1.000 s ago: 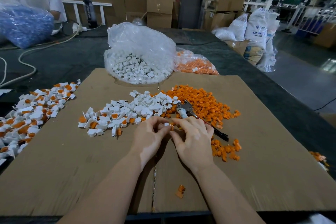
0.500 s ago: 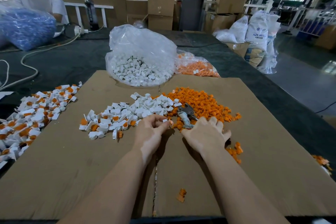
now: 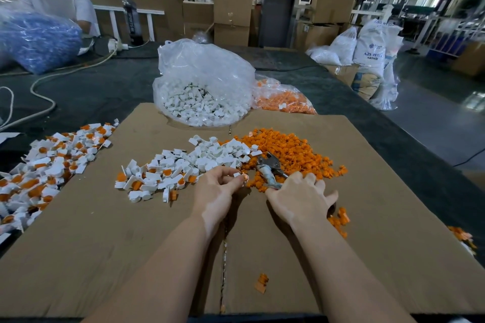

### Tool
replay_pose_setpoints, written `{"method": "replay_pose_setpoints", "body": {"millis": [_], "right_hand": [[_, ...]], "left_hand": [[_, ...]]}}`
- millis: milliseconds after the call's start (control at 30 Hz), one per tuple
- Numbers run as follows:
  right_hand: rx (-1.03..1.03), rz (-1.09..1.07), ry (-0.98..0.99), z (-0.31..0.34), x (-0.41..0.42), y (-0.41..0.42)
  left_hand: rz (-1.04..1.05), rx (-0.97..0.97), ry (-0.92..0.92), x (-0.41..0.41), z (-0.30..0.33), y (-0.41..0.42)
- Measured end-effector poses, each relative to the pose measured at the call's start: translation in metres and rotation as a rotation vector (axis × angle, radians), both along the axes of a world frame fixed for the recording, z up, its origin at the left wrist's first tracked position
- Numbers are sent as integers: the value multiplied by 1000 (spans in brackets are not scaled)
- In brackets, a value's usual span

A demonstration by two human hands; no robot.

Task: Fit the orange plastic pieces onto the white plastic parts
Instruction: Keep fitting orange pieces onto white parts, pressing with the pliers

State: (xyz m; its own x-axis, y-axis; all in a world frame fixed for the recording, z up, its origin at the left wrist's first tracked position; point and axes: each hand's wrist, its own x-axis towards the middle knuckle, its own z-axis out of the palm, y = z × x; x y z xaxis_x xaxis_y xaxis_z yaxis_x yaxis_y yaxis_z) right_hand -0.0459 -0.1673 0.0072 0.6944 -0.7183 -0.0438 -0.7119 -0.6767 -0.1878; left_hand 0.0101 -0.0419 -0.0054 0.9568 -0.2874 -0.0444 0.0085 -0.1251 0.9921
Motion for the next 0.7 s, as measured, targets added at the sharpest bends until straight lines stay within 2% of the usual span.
{"method": "replay_pose_setpoints", "body": {"millis": [167, 267, 400, 533, 700], "right_hand": [[-128, 75, -103, 0, -7, 3], [-167, 170, -152, 9, -12, 4], [105, 305, -195, 30, -18, 7], [288, 427, -105, 43, -23, 12], [434, 434, -68, 52, -25, 13]], "left_hand": [[15, -38, 33, 2, 0, 0], [43, -134, 133, 4, 1, 0], [55, -289, 249, 6, 5, 1], [79, -291, 266, 8, 6, 1], [101, -279, 269, 9, 7, 1]]}}
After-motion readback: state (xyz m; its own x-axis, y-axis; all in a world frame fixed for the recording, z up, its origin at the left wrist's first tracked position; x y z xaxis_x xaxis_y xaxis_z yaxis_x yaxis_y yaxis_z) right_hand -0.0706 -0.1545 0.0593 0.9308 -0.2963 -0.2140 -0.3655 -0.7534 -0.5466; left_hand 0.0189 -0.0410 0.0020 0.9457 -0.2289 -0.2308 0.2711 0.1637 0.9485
